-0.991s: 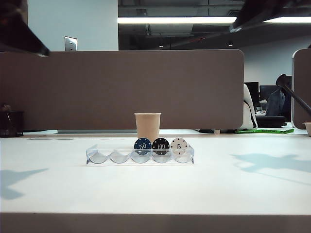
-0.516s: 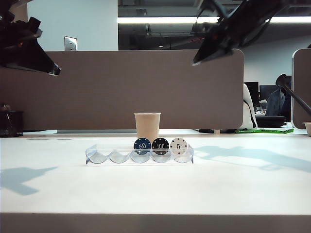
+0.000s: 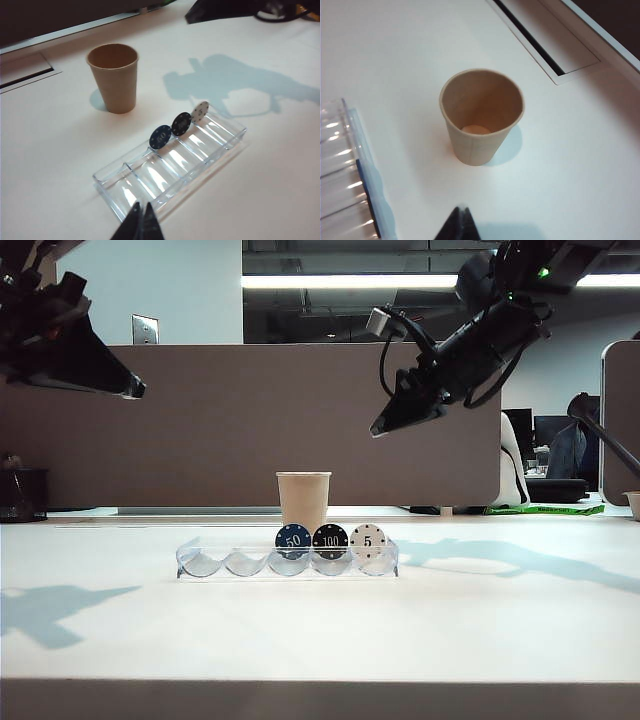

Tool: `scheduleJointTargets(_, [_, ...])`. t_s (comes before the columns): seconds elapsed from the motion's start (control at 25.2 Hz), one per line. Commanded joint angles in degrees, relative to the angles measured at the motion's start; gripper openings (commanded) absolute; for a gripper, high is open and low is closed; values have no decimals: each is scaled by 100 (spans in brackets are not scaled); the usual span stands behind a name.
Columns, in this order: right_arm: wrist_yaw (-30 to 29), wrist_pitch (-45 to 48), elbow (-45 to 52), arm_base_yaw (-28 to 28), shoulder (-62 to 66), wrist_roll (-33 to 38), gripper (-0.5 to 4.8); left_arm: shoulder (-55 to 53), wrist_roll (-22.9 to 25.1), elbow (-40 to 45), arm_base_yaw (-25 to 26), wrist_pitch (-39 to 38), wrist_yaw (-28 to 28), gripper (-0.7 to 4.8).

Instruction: Pick up the chip with the greater value and put it into the paper cup.

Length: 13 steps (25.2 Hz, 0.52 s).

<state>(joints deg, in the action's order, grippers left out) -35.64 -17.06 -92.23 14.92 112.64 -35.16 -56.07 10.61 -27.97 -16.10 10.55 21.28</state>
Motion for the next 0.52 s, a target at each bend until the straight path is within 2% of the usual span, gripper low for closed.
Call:
scheduleJointTargets(0.04, [-39,-26,-33,7,114,-221,-5,15,-15,-26,4,33,214,-5])
scheduleJointTargets(0.24, [-240,-52,-28,7,264,-216,-5,15,-251,-26,4,24,212,-5])
scheduleJointTargets(0.52, [-822,153,-28,11,603,-232,-6,15,-267,-26,4,24,214,-5])
